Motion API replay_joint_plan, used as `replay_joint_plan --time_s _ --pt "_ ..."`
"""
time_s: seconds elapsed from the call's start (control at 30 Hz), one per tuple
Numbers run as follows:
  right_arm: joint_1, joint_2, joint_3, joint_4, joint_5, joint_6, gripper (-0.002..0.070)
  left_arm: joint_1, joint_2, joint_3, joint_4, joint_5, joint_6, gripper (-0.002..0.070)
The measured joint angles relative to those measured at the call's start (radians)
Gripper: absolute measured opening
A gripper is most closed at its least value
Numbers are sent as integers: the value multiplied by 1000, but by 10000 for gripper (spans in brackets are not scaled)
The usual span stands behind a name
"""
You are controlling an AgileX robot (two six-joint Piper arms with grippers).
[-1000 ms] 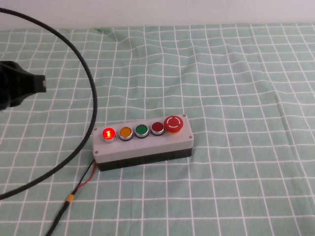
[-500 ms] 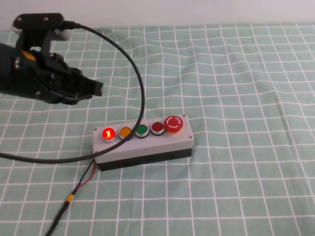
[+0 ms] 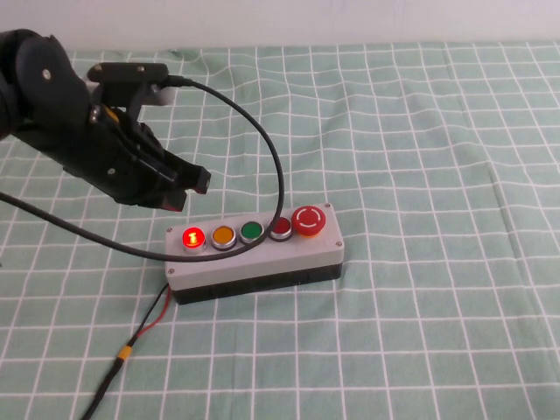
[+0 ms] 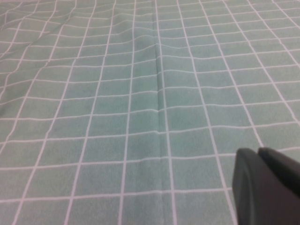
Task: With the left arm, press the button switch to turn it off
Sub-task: Press the button to turn off
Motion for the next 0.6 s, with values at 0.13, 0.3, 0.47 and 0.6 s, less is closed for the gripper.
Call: replay_joint_plan --time_s 0.13,0.3,0.47,0.6 --pt "0 0 0 0 0 0 -17 0 22 0 -25 0 -1 -2" --pt "0 0 0 0 0 0 -17 -9 56 0 -30 5 -4 -2" --pt "0 0 0 0 0 0 -17 -19 95 0 -24 13 -4 -2" --pt "0 0 0 0 0 0 -17 -19 120 -2 -19 13 -4 -2"
